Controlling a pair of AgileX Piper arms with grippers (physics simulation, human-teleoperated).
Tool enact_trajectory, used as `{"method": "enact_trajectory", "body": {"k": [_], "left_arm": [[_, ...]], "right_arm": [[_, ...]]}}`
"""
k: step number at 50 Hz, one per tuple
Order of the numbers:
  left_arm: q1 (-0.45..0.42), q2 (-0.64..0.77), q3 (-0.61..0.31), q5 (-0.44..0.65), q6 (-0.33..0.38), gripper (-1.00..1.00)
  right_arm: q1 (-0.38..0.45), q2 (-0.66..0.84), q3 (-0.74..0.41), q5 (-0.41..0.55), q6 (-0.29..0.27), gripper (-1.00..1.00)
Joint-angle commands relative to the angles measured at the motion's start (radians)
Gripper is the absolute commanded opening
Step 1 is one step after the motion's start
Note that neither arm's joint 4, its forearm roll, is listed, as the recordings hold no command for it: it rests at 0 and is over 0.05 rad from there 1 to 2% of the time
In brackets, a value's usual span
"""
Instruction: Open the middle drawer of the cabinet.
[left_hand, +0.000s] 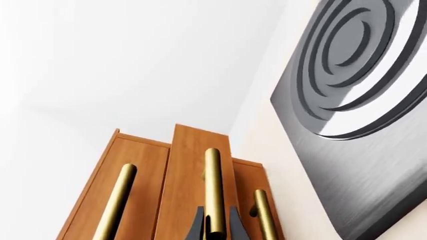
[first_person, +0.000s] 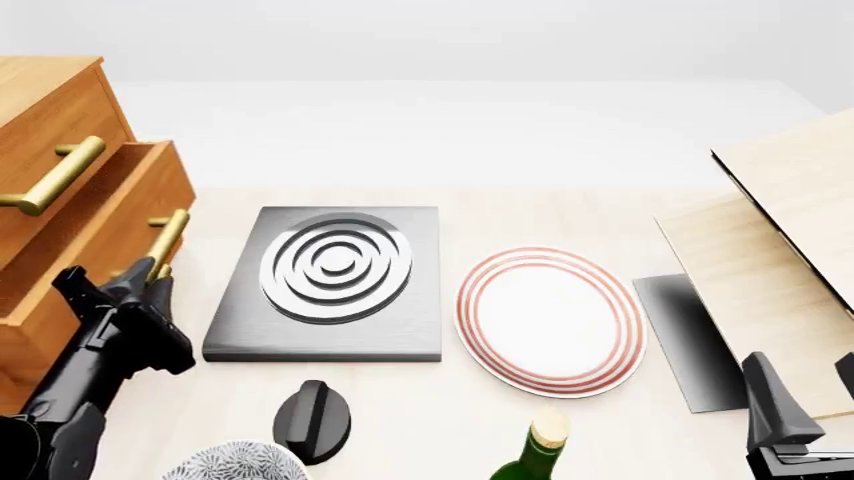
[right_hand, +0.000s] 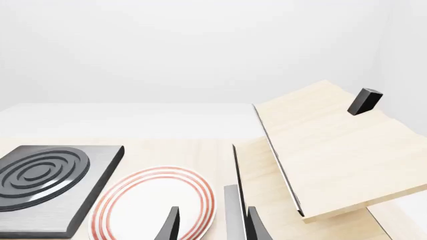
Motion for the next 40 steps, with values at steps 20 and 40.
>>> {"method": "enact_trajectory", "body": {"k": [20, 40], "left_arm": [[-0.08, -0.02, -0.016, -0.024, 0.011, -1.0], [-0.119, -0.068, 0.01, -0.021, 0.001, -1.0]], "right_arm": [[0.0, 0.0, 0.0, 0.0, 0.0, 1.0], [0.0, 0.0, 0.0, 0.0, 0.0, 1.0]]}}
